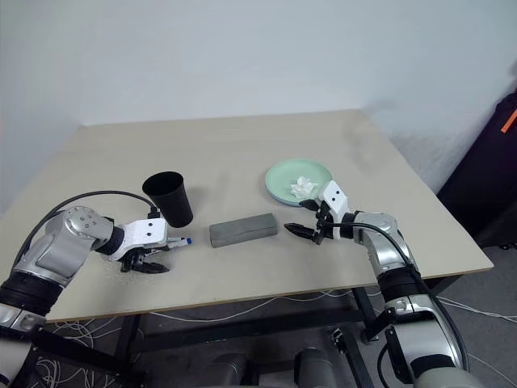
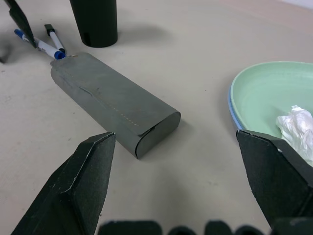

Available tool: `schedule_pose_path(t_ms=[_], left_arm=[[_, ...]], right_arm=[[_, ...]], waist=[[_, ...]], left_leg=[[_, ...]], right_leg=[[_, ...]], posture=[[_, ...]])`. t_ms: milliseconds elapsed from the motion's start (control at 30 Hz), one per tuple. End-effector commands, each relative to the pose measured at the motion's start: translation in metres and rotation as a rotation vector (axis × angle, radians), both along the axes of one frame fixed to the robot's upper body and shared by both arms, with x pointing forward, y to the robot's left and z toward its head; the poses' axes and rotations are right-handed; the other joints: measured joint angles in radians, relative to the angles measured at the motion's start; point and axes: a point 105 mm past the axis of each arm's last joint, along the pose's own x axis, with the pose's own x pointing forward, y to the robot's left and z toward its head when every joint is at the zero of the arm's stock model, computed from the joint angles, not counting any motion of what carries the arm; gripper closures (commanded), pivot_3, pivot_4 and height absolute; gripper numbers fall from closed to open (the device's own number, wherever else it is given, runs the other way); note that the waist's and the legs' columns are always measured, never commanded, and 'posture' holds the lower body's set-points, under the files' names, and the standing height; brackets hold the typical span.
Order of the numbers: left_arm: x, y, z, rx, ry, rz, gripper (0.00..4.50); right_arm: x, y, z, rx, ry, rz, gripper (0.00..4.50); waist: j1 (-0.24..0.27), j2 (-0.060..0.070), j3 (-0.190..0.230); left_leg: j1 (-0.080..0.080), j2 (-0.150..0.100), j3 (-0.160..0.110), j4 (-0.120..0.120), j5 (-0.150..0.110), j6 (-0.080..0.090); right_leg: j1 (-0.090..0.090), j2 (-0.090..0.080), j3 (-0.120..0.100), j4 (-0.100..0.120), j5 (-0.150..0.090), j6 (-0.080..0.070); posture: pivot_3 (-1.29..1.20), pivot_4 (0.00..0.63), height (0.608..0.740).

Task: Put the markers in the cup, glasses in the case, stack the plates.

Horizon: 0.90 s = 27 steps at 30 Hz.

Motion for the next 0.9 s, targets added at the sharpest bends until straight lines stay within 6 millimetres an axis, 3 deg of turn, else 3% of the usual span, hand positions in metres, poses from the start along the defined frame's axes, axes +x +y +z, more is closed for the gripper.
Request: schedule_pose_path(t_ms=[33,67,200,433,633,900], left_arm=[[0.009,0.003,0.021,-0.001,-0.072,0.005,0.35],[0.009,0.003,0.021,-0.001,-0.073,0.005,0.03],[0.018,0.013,0.035,0.028,-0.122,0.034,0.03],[0.021,0.017,0.034,0.031,-0.111,0.049,0.03],[0.024,0.027,0.019,0.072,-0.082,0.070,0.03],[0.024,0.025,0.001,0.070,-0.003,0.062,0.03]], right_arm=[[0.003,0.004,0.015,0.016,-0.057,0.011,0.22],[0.003,0.004,0.015,0.016,-0.057,0.011,0.22],[0.004,0.004,0.014,0.014,-0.054,0.011,0.22],[0.003,0.005,0.013,0.008,-0.051,0.014,0.22],[0.003,0.004,0.012,0.007,-0.049,0.010,0.22],[0.003,0.003,0.012,0.009,-0.049,0.002,0.22]], waist=[[0.000,0.000,0.000],[0.000,0.000,0.000],[0.000,0.000,0.000],[0.000,0.000,0.000],[0.000,0.000,0.000],[0.000,0.000,0.000]], left_leg=[[0.000,0.000,0.000,0.000,0.000,0.000],[0.000,0.000,0.000,0.000,0.000,0.000],[0.000,0.000,0.000,0.000,0.000,0.000],[0.000,0.000,0.000,0.000,0.000,0.000],[0.000,0.000,0.000,0.000,0.000,0.000],[0.000,0.000,0.000,0.000,0.000,0.000]], right_leg=[[0.000,0.000,0.000,0.000,0.000,0.000],[0.000,0.000,0.000,0.000,0.000,0.000],[0.000,0.000,0.000,0.000,0.000,0.000],[0.000,0.000,0.000,0.000,0.000,0.000],[0.000,0.000,0.000,0.000,0.000,0.001],[0.000,0.000,0.000,0.000,0.000,0.001]], posture=[[0.00,0.000,0.740],[0.00,0.000,0.740],[0.00,0.000,0.740],[0.00,0.000,0.740],[0.00,0.000,0.740],[0.00,0.000,0.740]])
